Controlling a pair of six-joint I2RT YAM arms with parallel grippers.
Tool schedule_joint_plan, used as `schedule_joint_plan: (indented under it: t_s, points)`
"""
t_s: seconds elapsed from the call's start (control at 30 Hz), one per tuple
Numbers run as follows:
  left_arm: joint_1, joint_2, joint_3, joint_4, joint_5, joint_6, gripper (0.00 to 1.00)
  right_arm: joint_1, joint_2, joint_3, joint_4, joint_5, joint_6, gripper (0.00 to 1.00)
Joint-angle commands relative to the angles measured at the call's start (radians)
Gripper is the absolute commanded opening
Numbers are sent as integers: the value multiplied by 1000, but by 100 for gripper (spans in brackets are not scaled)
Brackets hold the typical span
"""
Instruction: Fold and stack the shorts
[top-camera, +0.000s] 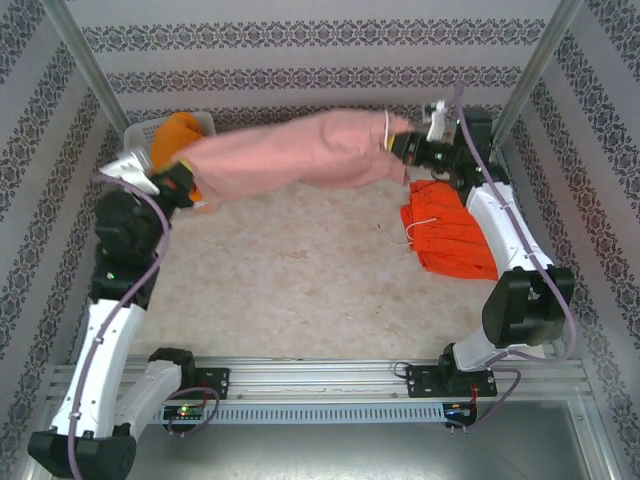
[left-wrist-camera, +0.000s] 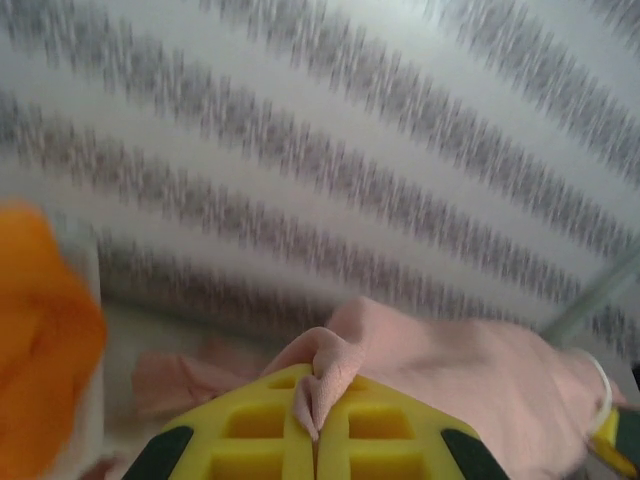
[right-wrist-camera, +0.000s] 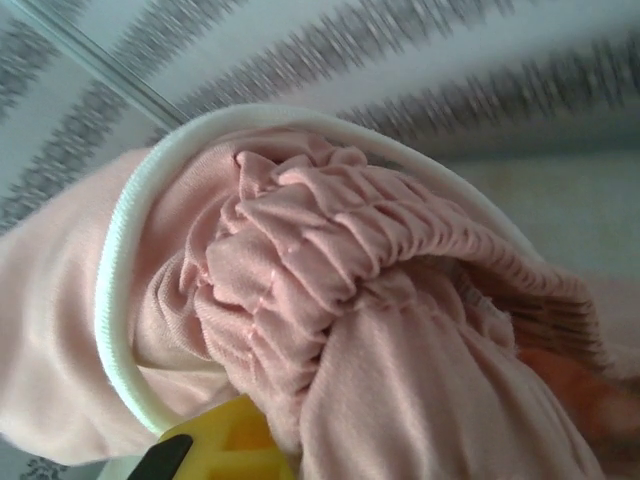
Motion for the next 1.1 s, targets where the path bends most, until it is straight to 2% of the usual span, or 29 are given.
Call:
schedule_joint_plan:
  t_s: [0.0, 0.13, 0.23, 0.43, 0.57, 0.6, 0.7, 0.73, 0.77, 0.8, 0.93, 1.0, 1.07]
  points:
    - [-26, -149, -153, 44, 48, -49, 0, -4, -84, -163, 43, 5, -36, 0]
    - [-27, -311, -296, -65, -12, -73, 0, 20, -190, -386, 66, 44, 35, 4]
    - [-27, -374, -339, -164, -14, -97, 0, 44, -279, -515, -9, 133, 77, 5]
    - [-29, -465, -458, -295, 8, -184, 0, 63, -424, -752, -27, 123, 238, 7]
    - [-28, -549, -477, -419, 2, -193, 0, 120, -527, -834, -158, 153, 240, 15]
    - [-28, -571, -473, -446, -1, -194, 3, 130, -554, -849, -187, 160, 243, 19]
    - [-28, -648, -423, -512, -18, -180, 33, 144, -673, -892, -264, 172, 279, 48]
    - [-28, -670, -398, -512, -21, -170, 47, 147, -727, -897, -288, 184, 292, 56]
    - [-27, -683, -373, -502, -23, -164, 61, 150, -785, -895, -314, 201, 305, 62]
    - [-27, -688, -349, -490, -24, -156, 68, 152, -834, -885, -335, 219, 311, 66]
    - [-27, -633, -263, -456, -9, -124, 85, 161, -985, -811, -361, 293, 317, 79]
    - [-27, -582, -251, -438, 8, -115, 90, 167, -981, -778, -324, 304, 320, 83]
    - [-27, -523, -268, -399, 42, -131, 95, 194, -912, -743, -280, 304, 321, 85]
